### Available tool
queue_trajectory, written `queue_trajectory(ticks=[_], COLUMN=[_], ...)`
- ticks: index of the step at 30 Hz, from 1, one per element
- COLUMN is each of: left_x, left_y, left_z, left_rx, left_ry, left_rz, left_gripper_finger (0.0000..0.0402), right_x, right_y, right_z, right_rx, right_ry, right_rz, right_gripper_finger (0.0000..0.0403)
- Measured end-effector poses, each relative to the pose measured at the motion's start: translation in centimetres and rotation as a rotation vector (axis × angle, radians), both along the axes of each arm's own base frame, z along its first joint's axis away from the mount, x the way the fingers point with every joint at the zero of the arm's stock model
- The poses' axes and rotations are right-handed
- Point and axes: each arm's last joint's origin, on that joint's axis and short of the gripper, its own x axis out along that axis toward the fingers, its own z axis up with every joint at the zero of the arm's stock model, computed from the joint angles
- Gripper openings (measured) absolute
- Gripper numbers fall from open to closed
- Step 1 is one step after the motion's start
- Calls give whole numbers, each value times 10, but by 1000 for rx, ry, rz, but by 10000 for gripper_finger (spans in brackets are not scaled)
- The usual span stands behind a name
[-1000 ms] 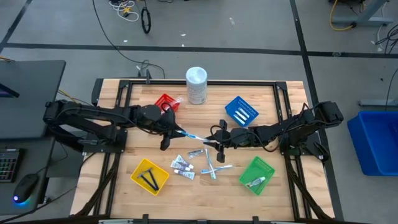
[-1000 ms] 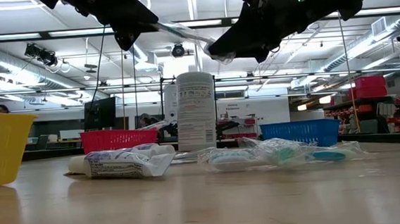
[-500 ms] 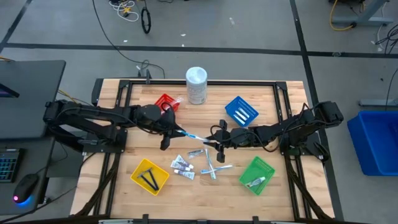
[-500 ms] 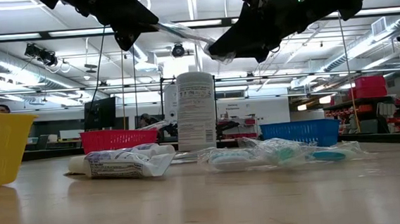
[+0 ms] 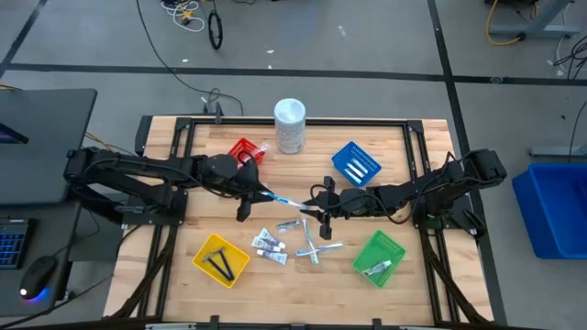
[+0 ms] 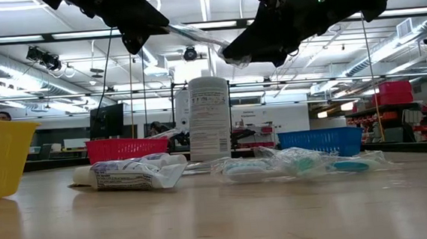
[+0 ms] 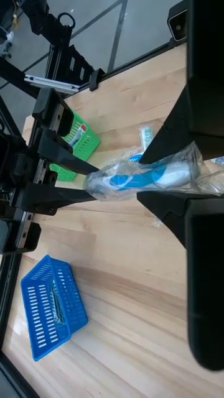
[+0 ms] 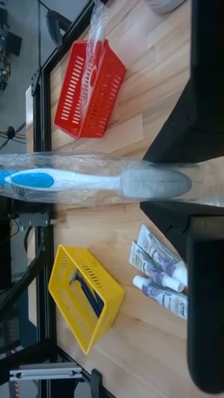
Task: Pick & Place Travel size toiletries
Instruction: Put the blue toothbrush into the orange basket
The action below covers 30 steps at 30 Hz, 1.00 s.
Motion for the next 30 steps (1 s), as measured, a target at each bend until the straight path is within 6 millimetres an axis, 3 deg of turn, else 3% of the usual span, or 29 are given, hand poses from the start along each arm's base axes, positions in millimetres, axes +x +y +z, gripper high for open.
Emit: queue_trajectory(ticks=[12,17,24,30], left_x=[-1,-2,-2,-3], left_y=[0,1,1,4], left_z=[-2,-4,-4,-6], left_rx=[10,23,28,29], left_ry=[19,41,39,70], left_rz=[17,36,34,43], left_gripper_finger=[57,55,56,56], right_x=[0,5,9,10], right_y=[0,1,2,2], right_z=[1,11,20,21], right_rx=[31,34,39,39], right_ry=[-17,-48,-77,-78], right_rz=[-11,-9,-9,-9], right_gripper_finger=[192,224,235,214])
